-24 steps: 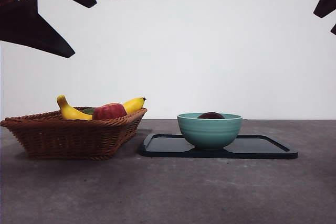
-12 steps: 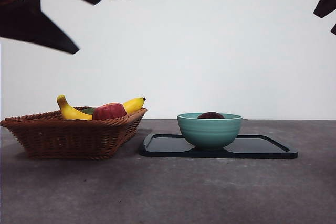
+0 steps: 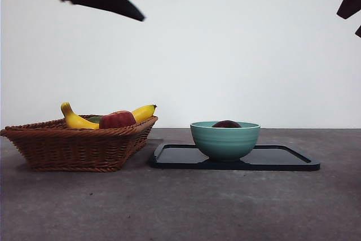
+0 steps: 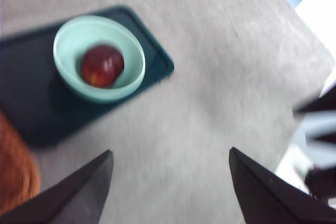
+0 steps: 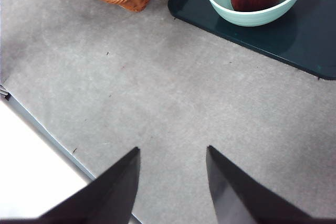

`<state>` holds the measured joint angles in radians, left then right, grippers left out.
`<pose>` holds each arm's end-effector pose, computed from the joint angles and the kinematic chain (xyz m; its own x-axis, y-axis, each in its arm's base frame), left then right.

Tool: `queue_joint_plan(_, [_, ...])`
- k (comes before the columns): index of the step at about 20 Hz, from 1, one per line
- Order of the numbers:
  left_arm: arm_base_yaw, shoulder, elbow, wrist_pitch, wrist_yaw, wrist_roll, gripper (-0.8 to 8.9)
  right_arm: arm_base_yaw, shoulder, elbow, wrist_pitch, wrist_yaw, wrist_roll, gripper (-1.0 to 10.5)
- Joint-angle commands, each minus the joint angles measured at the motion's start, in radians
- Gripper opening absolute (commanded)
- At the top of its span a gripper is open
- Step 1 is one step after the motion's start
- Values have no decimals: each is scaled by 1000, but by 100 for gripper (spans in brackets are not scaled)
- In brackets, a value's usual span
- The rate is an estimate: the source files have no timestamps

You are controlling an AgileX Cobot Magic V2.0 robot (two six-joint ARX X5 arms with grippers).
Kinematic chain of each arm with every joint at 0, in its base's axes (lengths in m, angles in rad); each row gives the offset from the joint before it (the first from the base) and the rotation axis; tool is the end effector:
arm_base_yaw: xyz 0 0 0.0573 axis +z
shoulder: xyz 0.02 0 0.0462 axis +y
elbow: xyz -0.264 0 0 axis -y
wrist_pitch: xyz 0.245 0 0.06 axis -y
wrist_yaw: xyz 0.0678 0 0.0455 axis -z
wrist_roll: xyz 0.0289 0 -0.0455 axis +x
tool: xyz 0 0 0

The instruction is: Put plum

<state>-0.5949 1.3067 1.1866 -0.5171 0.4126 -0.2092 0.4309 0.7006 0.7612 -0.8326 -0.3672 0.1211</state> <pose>0.2232 -0.1650 0.3325 0.3851 -0.7448 -0.5450 0.6610 0.6347 -0.4003 0.1111 0.0625 0.2823 0.4577 0.6055 -0.6511 -0.5424 0.7704 0.3352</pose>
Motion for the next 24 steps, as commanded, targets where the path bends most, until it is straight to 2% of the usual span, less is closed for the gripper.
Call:
queue_joint_plan(1, [-10, 125, 146, -6, -28, -13, 349, 5, 3, 5, 8, -3, 11, 202])
queue_joint_plan(6, [-21, 401, 446, -96, -95, -13, 349, 5, 3, 5, -14, -3, 11, 202])
queue_joint_plan(12, [-58, 663, 677, -125, -192, 11, 349, 5, 3, 5, -38, -3, 11, 202])
queue_joint_plan(16, [-78, 789, 766, -133, -235, 29, 348, 5, 3, 5, -48, -2, 11, 202])
queue_joint_plan(24, [-112, 916, 786, -142, -272, 90, 349, 5, 3, 5, -55, -2, 10, 202])
